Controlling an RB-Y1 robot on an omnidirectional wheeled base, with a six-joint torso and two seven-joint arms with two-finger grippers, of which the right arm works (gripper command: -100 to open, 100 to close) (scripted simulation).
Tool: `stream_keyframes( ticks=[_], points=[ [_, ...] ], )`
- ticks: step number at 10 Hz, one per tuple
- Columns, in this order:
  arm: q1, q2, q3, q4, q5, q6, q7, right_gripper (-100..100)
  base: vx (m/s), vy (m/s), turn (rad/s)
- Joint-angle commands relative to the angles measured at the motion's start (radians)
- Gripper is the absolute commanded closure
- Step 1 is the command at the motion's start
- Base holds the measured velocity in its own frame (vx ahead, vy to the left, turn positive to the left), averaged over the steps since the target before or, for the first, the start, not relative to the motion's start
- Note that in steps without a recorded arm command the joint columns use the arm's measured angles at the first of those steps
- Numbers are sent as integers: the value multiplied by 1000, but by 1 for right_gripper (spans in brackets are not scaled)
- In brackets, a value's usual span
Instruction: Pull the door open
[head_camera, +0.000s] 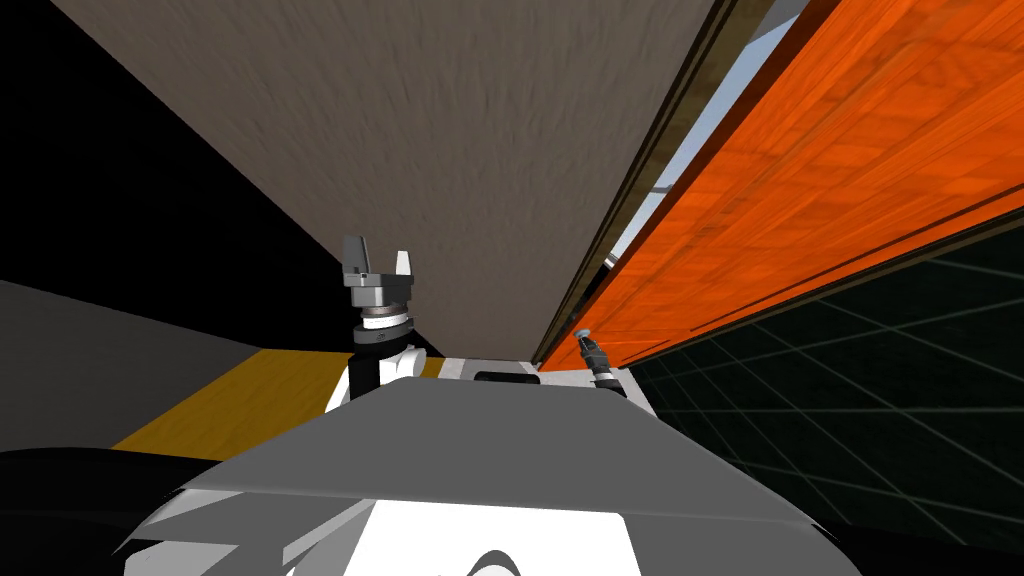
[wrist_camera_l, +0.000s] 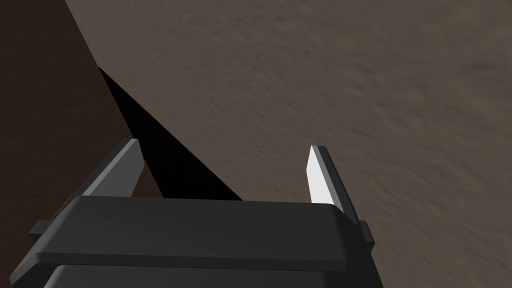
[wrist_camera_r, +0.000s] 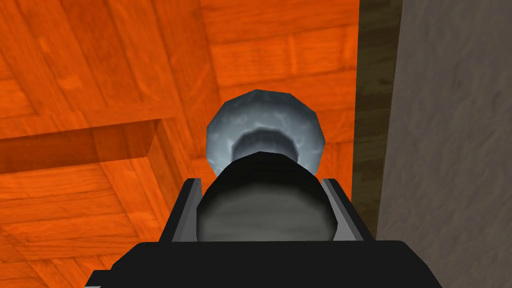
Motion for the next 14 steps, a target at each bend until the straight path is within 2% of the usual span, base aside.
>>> stream_keyframes(
  ticks=[1,14],
  points=[
    [-3,2,6,1,-13,3,-43,100,-54,-28,84],
    [-42,6,45,22,-123,24,-370,100,-55,-28,74]
  ],
)
